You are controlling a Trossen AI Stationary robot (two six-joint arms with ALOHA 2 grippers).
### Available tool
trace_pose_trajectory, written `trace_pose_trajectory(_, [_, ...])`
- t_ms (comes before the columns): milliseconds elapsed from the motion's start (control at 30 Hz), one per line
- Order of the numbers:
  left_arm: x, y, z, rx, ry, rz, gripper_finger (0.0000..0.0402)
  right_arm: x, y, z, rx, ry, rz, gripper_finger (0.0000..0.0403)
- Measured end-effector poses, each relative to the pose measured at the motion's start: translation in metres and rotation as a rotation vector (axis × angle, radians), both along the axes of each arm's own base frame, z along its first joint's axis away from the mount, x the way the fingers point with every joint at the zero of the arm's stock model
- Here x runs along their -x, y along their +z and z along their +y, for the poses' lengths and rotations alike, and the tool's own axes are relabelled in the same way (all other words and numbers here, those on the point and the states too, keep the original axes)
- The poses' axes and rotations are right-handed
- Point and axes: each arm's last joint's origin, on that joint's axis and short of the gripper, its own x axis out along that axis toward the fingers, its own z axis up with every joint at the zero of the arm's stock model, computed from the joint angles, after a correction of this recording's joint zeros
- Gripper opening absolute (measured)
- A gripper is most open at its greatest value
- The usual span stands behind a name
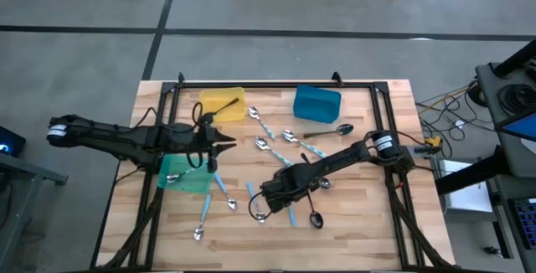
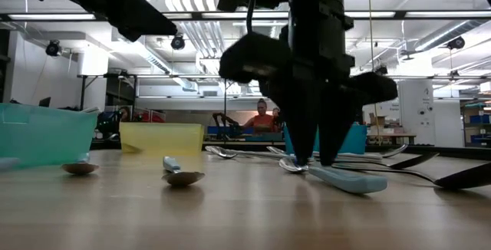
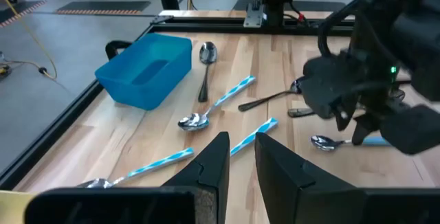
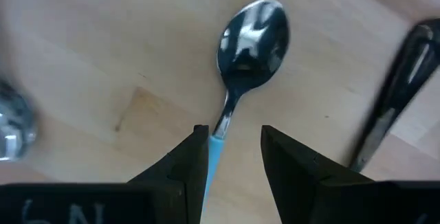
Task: Sort silverware by color (type)
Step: Put the blue spoon into the blue bin
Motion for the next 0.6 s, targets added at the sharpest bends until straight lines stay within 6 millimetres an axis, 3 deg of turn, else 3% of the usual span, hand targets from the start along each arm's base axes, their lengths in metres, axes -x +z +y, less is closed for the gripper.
trace_pose_trajectory(233, [0.002, 0.002, 0.000, -0.017, -0.004, -0.009, 0.0052, -0.004, -0.023, 0.004, 0.009, 0.051, 0.031, 0.0123])
trace_pose_trajectory(600, [0.002, 0.002, 0.000, -0.025, -0.006, -0.005, 0.0052, -0.005, -0.023, 0.003, 0.006, 0.016, 0.029, 0.0122])
